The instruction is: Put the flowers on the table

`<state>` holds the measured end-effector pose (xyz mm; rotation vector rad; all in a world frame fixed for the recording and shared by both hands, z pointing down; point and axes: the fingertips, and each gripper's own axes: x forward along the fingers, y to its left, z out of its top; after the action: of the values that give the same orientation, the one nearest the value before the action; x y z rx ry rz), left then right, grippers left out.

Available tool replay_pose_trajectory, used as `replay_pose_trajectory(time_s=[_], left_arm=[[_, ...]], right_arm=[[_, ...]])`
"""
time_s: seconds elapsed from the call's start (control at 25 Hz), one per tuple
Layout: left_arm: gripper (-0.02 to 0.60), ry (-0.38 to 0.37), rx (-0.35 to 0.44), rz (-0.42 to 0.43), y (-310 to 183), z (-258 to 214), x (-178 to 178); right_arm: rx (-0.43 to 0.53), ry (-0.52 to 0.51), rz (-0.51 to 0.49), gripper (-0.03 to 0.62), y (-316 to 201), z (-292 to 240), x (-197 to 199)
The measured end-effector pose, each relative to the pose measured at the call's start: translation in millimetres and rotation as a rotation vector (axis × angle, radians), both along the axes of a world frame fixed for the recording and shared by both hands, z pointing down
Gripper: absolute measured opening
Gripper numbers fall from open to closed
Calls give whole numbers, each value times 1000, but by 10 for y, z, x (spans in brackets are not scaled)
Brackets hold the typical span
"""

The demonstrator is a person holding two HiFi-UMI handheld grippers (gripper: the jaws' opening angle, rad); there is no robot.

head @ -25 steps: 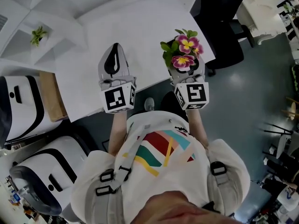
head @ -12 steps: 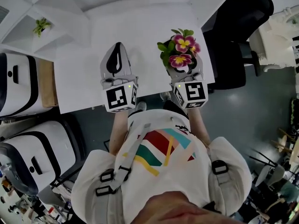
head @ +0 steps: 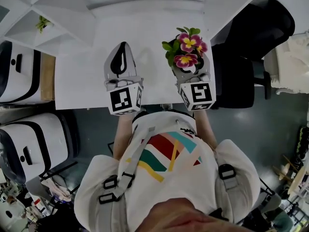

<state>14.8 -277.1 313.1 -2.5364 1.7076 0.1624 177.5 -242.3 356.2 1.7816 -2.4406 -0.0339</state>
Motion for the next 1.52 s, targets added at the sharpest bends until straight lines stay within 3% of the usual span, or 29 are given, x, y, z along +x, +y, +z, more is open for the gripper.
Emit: replay_pose_trajectory(time_s=[0.24, 0.56, 0.88, 1.32, 1.52], left_arm=[[5, 22, 22, -60, 65, -4, 8], [5, -5, 28, -76, 166, -35, 187], [5, -5, 19, -97, 51, 16, 148], [5, -29, -52, -99, -166, 256, 202], [5, -76, -91, -119, -225, 353, 125]], right_arm=[[-11, -9, -61, 325, -49, 106, 32], [-14, -44, -105, 325, -77, 142, 44], [-30, -40, -111, 325, -207, 202, 63], [-87, 98, -54, 325, -1052, 592, 438], [-135, 160, -48, 325, -1514, 920, 560]])
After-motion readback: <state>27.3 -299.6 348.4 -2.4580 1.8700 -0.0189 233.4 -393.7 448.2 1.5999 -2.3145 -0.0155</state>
